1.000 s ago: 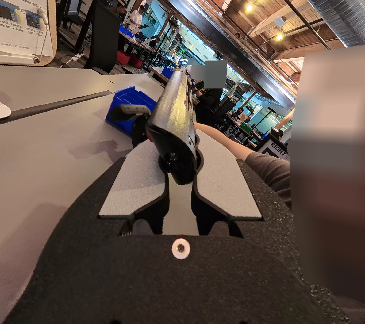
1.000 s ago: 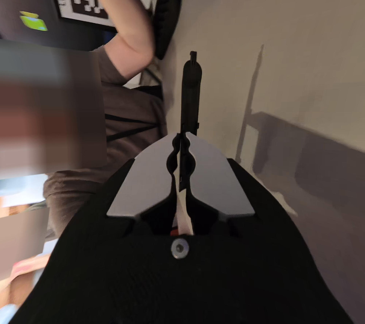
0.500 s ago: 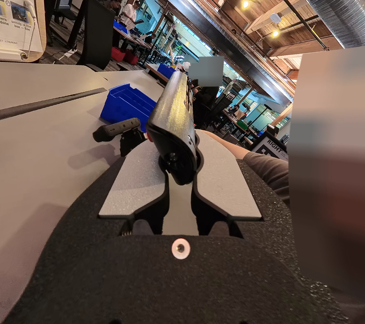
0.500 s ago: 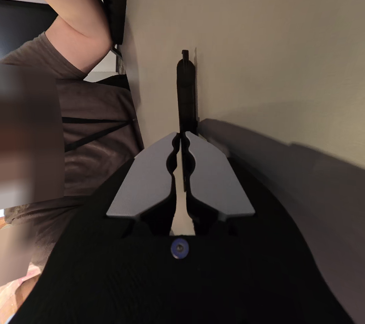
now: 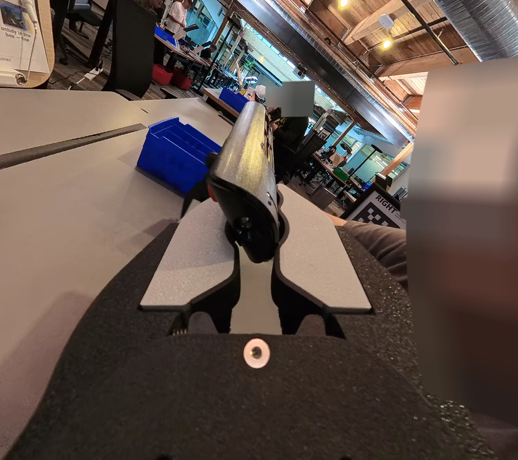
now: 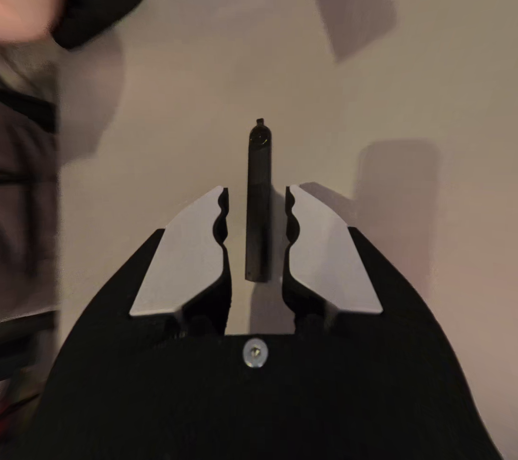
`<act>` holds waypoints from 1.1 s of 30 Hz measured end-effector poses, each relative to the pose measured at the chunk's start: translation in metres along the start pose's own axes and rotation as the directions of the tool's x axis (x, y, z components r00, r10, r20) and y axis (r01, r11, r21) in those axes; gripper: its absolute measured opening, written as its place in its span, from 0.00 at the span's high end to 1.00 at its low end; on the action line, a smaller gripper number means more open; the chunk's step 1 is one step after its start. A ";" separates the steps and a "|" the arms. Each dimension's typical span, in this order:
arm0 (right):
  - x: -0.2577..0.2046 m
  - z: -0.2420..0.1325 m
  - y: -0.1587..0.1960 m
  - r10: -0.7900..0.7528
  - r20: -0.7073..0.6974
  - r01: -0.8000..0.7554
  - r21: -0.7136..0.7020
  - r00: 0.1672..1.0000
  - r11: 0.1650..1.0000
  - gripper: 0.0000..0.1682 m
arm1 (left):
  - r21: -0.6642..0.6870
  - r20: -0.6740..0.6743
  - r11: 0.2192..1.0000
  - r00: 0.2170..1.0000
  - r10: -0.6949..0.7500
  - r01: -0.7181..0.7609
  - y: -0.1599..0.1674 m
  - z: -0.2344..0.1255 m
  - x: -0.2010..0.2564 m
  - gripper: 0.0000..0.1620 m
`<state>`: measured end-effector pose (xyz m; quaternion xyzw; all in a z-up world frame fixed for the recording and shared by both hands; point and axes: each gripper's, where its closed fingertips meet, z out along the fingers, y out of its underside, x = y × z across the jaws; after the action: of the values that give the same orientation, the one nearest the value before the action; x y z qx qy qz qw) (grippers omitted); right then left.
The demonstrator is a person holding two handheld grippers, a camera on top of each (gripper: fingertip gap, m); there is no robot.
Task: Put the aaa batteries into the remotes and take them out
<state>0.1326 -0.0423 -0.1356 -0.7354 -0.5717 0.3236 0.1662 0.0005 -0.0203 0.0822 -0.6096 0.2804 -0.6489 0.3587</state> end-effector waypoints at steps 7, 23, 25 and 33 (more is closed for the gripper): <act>-0.005 0.007 0.030 -0.152 -0.265 0.157 -0.001 0.952 0.988 0.77 | -0.005 -0.010 1.000 1.000 0.005 -0.005 0.001 0.003 0.004 0.87; -0.006 -0.063 0.006 -0.230 -0.421 0.282 0.067 0.878 0.957 0.88 | -0.037 0.054 0.999 0.998 0.020 -0.018 0.006 0.003 -0.008 0.87; 0.006 -0.109 -0.004 -0.213 -0.526 0.278 0.047 0.823 0.959 0.88 | -0.039 0.067 0.999 0.998 0.014 -0.012 0.007 0.003 -0.013 0.87; -0.024 -0.230 -0.072 -0.219 -0.696 0.459 0.178 0.684 0.870 0.88 | -0.095 0.092 0.994 0.995 -0.036 0.045 0.029 0.027 -0.031 0.87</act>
<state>0.2294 -0.0154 0.0852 -0.6402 -0.5398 0.1013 0.5371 0.0309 -0.0101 0.0427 -0.6606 0.2828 -0.6134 0.3277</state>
